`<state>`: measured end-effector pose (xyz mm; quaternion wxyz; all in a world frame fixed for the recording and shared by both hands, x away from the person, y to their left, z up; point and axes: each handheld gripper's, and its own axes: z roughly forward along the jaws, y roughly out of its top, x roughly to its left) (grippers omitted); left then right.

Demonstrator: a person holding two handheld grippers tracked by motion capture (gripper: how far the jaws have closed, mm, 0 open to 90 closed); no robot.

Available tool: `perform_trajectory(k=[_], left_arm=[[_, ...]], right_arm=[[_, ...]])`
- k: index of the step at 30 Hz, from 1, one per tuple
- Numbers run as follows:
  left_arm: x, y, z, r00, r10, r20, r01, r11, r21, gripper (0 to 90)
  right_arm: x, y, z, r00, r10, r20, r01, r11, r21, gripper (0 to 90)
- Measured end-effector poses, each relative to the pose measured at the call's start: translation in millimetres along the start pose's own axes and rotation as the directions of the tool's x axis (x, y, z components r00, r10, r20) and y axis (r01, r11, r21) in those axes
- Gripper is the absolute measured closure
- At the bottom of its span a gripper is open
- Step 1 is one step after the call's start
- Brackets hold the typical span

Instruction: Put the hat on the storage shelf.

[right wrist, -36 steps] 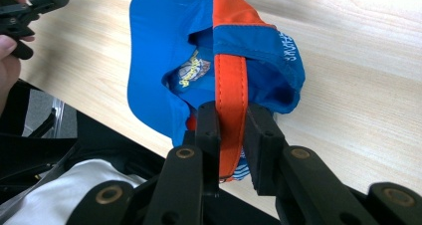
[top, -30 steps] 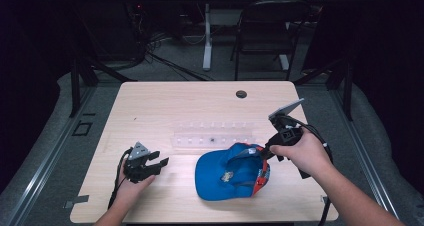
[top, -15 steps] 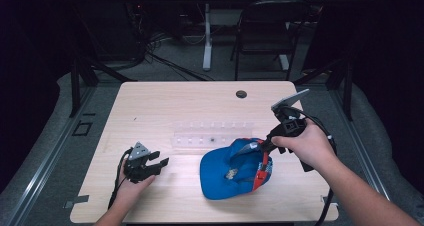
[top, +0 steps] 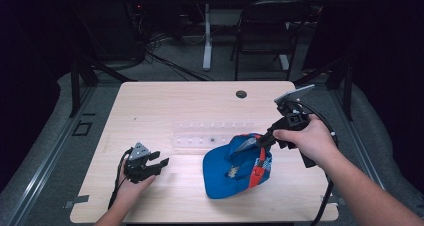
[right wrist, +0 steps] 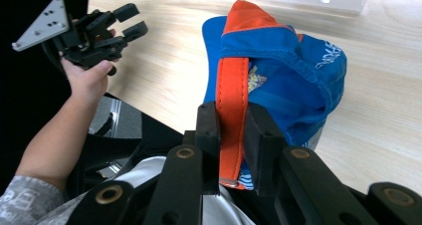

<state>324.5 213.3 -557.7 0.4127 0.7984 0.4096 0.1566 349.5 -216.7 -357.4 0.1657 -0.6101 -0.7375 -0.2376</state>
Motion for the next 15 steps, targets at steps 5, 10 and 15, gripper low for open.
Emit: perform_trajectory(k=[5, 10, 15], left_arm=[[-0.5, -0.1, -0.1, 1.0, -0.004, -0.002, 0.004, 0.9999, -0.01, 52.0], [-0.6, -0.1, -0.2, 1.0, -0.003, -0.002, 0.003, 1.0, -0.009, 52.0], [-0.6, -0.1, 0.0, 1.0, -0.005, -0.003, 0.005, 0.9999, -0.009, 52.0]], right_arm=[[2.5, 0.9, -3.1, 0.9994, 0.002, -0.034, -0.002, 1.0, -0.004, 78.2], [2.7, 2.0, -4.2, 0.996, 0.023, -0.086, -0.024, 1.0, -0.012, 78.2], [-1.9, 3.2, 0.3, 0.9856, 0.059, -0.159, -0.058, 0.998, 0.005, 78.2]])
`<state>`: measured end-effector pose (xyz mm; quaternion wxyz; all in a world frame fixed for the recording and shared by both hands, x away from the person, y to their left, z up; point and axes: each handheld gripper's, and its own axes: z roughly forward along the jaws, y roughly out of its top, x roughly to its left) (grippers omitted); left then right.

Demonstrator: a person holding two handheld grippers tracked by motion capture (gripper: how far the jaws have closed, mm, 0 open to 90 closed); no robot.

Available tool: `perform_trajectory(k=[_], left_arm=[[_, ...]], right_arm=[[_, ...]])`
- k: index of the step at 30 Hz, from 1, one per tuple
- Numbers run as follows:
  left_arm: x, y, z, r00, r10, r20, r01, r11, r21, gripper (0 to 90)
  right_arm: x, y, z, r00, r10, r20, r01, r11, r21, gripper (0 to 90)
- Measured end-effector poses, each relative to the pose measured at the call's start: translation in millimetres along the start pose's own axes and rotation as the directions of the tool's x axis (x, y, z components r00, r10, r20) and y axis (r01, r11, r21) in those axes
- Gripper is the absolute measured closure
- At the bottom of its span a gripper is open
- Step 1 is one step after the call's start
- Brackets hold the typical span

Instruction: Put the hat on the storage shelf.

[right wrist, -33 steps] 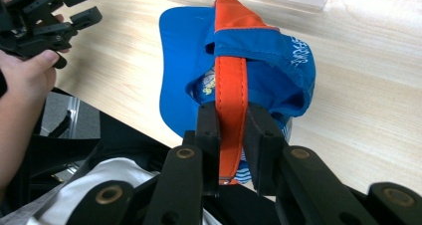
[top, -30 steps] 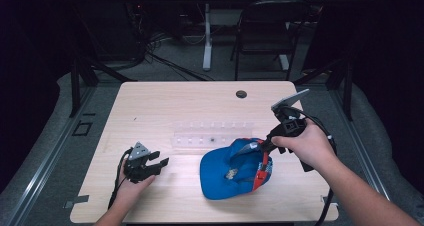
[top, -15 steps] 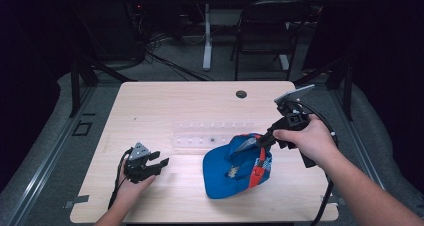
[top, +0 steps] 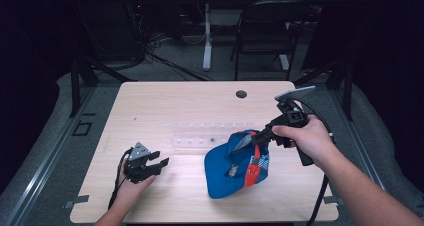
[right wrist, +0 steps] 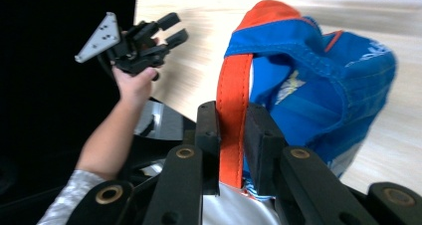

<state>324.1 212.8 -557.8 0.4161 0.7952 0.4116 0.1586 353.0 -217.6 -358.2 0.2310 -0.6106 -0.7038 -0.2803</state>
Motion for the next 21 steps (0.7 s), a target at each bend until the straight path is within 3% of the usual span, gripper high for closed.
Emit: perform_trajectory(k=[2, 7, 11, 14, 18, 21], left_arm=[[0.1, 0.0, 0.1, 1.0, 0.002, 0.0, -0.002, 1.0, 0.001, 52.1], [0.1, 0.0, 0.0, 1.0, 0.002, 0.0, -0.002, 1.0, -0.001, 52.0], [0.0, 0.0, -0.2, 1.0, 0.003, 0.001, -0.003, 1.0, -0.001, 52.0], [0.0, 0.0, -0.1, 1.0, 0.002, 0.001, -0.002, 1.0, 0.0, 52.0], [0.0, -0.1, 0.1, 1.0, 0.001, 0.0, -0.001, 1.0, 0.0, 52.0], [0.0, -0.1, 0.2, 1.0, 0.002, 0.0, -0.002, 1.0, 0.0, 52.1]], right_arm=[[-2.7, 1.0, 1.0, 0.9996, 0.006, -0.029, -0.005, 1.0, 0.018, 78.2], [-3.5, 1.6, 2.9, 0.9946, 0.042, -0.095, -0.042, 0.999, 0.003, 78.2], [-6.4, 2.1, 5.0, 0.9884, 0.033, -0.148, -0.033, 0.999, 0.002, 78.2], [-6.8, 2.4, 5.8, 0.9863, 0.027, -0.163, -0.027, 1.0, 0.004, 78.3], [-2.8, 2.9, 7.1, 0.9751, 0.022, -0.221, -0.027, 0.999, -0.018, 78.3], [1.7, 2.9, 6.5, 0.9717, 0.01, -0.236, -0.016, 1.0, -0.023, 78.3]])
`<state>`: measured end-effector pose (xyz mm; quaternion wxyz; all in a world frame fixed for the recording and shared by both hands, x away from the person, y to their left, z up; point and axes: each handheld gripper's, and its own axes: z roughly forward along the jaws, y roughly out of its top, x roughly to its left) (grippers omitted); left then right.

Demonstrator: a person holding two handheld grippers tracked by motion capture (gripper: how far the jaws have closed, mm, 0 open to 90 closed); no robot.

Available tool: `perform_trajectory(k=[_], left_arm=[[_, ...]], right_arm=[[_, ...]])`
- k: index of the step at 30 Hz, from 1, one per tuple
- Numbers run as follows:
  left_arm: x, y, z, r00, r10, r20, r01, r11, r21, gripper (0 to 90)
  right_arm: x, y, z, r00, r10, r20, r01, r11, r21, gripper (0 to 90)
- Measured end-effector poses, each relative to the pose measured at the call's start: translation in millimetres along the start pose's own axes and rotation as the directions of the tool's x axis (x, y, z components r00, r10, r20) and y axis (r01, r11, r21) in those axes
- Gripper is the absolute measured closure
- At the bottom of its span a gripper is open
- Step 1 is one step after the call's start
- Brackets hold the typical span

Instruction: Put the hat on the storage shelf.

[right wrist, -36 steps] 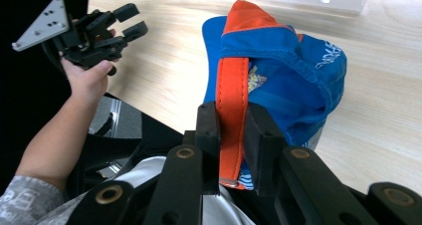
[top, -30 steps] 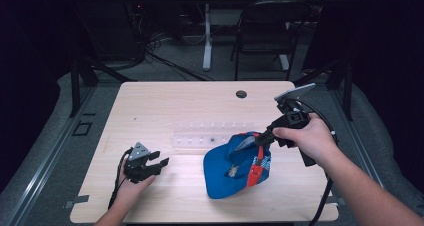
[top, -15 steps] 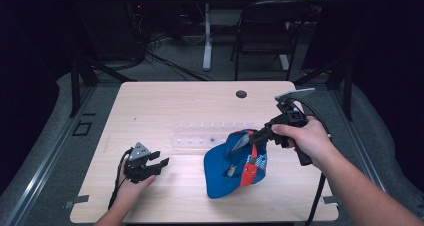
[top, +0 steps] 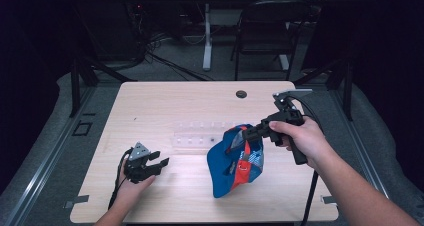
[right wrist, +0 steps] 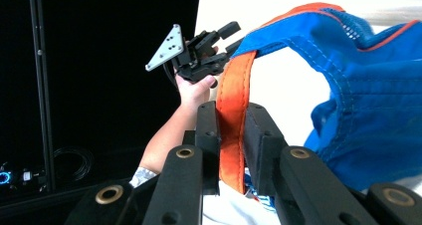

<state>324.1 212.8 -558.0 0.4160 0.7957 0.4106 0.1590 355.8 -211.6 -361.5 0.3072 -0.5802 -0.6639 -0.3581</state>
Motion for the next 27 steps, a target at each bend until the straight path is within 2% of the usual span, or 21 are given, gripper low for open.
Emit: perform_trajectory(k=[5, 9, 18, 27], left_arm=[[0.1, 0.0, -0.4, 1.0, -0.003, 0.0, 0.003, 1.0, -0.002, 52.1], [0.4, 0.1, -0.7, 1.0, -0.003, 0.003, 0.003, 1.0, 0.002, 52.0], [0.0, 0.0, 0.4, 1.0, 0.003, 0.002, -0.003, 1.0, 0.001, 52.1], [0.3, -0.1, 0.5, 1.0, 0.0, 0.002, 0.0, 1.0, 0.003, 52.0]], right_arm=[[6.0, 0.2, -4.4, 0.9999, -0.015, -0.005, 0.015, 1.0, -0.009, 78.3], [9.4, 0.0, -11.2, 0.9998, -0.015, -0.01, 0.015, 0.999, -0.043, 78.3], [14.5, 0.6, -25.0, 0.9994, -0.028, -0.019, 0.026, 0.996, -0.082, 78.3], [18.2, 4.0, -25.7, 0.9993, -0.028, -0.023, 0.026, 0.996, -0.089, 78.3]])
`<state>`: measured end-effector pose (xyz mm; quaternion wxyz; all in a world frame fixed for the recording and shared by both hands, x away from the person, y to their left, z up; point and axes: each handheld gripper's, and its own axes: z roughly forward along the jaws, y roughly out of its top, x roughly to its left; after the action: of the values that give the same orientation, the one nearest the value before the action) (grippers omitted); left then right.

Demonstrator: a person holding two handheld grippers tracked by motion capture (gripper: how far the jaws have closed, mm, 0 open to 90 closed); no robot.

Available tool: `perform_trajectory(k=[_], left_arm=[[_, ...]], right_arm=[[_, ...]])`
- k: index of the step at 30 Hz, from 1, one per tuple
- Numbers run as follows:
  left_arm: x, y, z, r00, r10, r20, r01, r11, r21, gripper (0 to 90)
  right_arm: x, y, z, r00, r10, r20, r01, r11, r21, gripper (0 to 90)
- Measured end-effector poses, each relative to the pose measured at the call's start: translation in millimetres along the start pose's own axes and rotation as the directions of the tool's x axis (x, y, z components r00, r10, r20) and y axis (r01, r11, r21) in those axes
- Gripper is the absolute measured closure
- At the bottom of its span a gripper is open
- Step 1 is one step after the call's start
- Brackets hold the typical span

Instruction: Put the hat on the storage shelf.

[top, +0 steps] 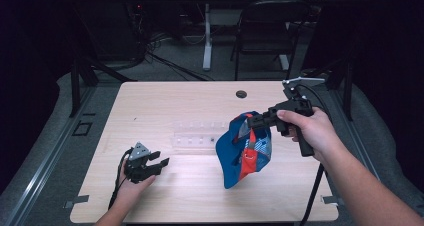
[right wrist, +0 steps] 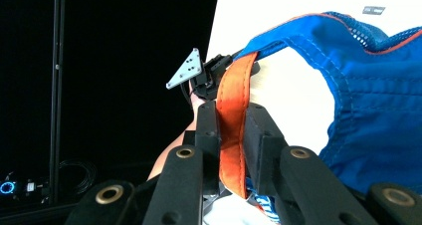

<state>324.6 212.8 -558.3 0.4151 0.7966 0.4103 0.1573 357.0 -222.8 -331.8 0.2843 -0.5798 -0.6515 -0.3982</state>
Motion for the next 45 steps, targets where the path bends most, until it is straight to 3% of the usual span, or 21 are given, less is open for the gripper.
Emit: perform_trajectory(k=[20, 34, 45], left_arm=[[-1.1, 0.0, 0.9, 1.0, 0.001, 0.004, -0.001, 1.0, -0.001, 52.0], [-2.1, 0.5, 0.3, 0.9999, 0.009, 0.01, -0.009, 1.0, 0.004, 51.9], [-2.5, 0.5, 1.1, 0.9999, 0.009, 0.013, -0.009, 0.9999, 0.01, 51.9]], right_arm=[[11.3, 11.4, -0.8, 0.9998, -0.012, -0.016, 0.011, 1.0, -0.018, 78.3], [21.8, 26.2, -6.9, 0.9989, -0.025, -0.04, 0.022, 0.997, -0.075, 78.3], [23.6, 41.2, -9.4, 0.9994, -0.023, -0.025, 0.02, 0.994, -0.105, 78.3]])
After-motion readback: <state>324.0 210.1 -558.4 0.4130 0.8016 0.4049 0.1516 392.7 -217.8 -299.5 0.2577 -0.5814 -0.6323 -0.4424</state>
